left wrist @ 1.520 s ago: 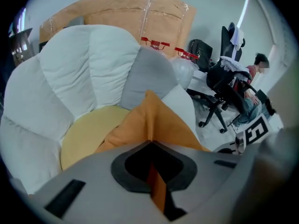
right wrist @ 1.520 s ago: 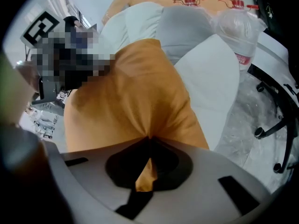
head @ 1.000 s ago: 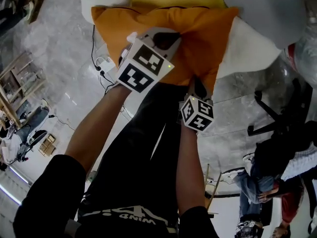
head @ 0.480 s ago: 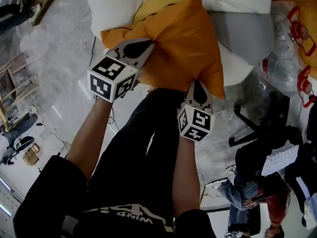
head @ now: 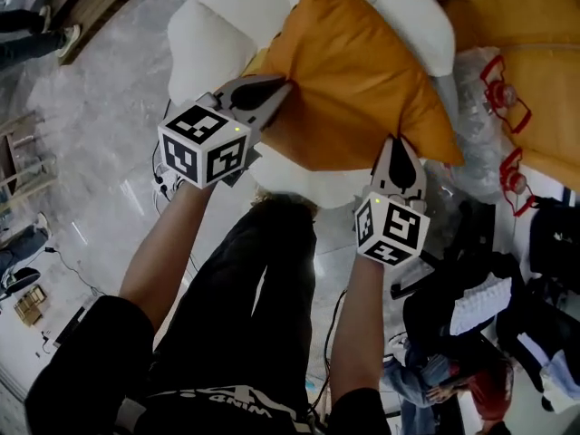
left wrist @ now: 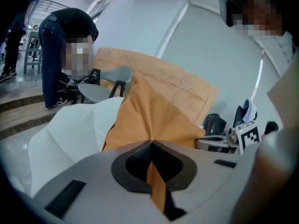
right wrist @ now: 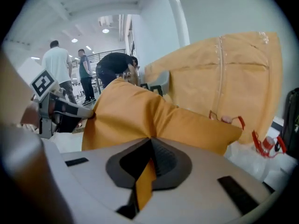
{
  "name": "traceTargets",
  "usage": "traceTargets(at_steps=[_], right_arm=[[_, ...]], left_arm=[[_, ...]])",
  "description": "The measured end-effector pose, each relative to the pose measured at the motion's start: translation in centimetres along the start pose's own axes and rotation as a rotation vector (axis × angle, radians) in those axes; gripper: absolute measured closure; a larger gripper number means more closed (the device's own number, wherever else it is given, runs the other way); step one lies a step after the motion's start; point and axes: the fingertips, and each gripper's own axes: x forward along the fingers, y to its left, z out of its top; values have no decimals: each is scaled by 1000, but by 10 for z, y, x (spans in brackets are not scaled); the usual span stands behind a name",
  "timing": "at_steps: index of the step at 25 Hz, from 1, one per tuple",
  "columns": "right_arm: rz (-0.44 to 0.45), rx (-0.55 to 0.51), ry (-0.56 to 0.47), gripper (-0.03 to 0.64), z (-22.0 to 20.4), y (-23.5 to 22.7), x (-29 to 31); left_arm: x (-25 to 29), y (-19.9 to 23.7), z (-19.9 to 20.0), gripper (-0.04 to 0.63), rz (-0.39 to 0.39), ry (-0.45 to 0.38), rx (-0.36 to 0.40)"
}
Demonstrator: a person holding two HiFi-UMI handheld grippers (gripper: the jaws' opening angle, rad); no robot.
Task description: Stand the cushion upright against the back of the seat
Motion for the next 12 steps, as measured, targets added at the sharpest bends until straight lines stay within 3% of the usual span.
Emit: traceTargets(at_steps=[6, 12], right_arm=[[27, -102, -144, 591, 102, -15, 41], [53, -161, -217, 591, 162, -10, 86]], left_arm=[[10, 17, 62, 586, -15, -131, -7], [21, 51, 101, 586, 23, -207, -16]])
